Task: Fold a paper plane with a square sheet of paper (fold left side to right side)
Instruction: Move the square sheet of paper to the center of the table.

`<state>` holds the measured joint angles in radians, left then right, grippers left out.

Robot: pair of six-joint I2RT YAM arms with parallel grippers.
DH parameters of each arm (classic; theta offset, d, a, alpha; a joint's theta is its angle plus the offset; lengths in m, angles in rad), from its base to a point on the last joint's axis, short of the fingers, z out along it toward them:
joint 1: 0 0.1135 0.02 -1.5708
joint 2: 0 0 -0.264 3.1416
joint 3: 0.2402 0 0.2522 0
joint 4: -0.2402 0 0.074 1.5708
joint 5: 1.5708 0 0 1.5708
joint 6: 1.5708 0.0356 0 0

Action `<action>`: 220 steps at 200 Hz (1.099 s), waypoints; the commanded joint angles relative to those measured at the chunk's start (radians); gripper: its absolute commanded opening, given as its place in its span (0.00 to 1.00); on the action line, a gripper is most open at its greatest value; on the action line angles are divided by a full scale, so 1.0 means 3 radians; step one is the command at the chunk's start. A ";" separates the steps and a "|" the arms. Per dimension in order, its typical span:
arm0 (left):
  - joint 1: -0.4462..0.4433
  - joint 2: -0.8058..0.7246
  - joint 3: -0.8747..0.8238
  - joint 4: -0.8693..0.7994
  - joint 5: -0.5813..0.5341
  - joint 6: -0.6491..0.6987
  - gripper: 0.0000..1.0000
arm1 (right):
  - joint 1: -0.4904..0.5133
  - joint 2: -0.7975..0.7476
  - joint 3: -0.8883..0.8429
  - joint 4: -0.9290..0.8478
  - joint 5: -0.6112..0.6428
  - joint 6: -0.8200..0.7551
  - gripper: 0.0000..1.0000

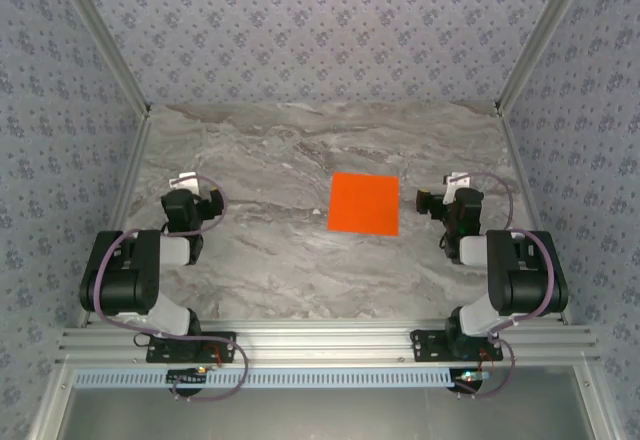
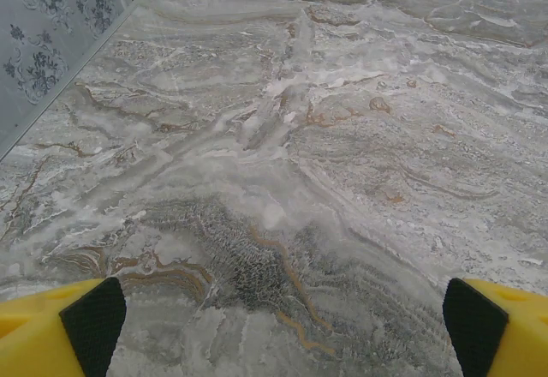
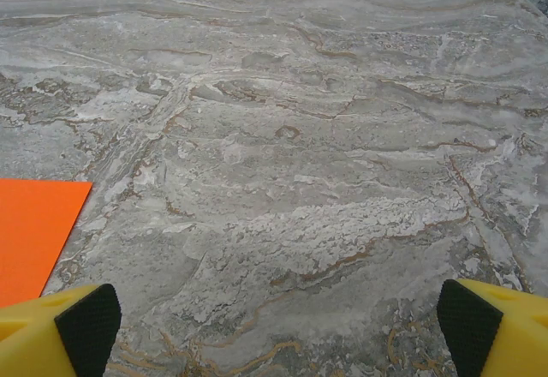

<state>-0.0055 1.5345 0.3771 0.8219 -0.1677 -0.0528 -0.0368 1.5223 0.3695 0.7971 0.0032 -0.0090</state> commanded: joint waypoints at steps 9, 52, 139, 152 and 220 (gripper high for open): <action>0.0029 -0.0004 0.0102 0.0002 0.0234 0.0082 0.98 | -0.0001 -0.0001 0.0060 0.0058 0.0026 -0.0026 1.00; 0.0028 -0.0005 0.0103 -0.0005 0.0256 0.0094 0.98 | -0.0009 -0.0001 0.0057 0.0057 0.0025 -0.0026 1.00; 0.0034 -0.0007 0.0108 -0.0014 0.0264 0.0084 0.98 | -0.0010 -0.0001 0.0057 0.0058 0.0024 -0.0026 1.00; 0.0034 -0.0005 0.0108 -0.0014 0.0265 0.0089 0.98 | -0.0010 -0.0001 0.0057 0.0057 0.0021 -0.0026 1.00; -0.0084 -0.0992 0.0393 -0.1338 -0.0095 -0.0247 0.98 | 0.0020 -0.0636 0.0688 -0.1592 0.0029 0.0195 1.00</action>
<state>-0.0063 1.3952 0.4122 0.6277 -0.1539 -0.0547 -0.0368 1.4487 0.4438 0.5999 0.0109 -0.0040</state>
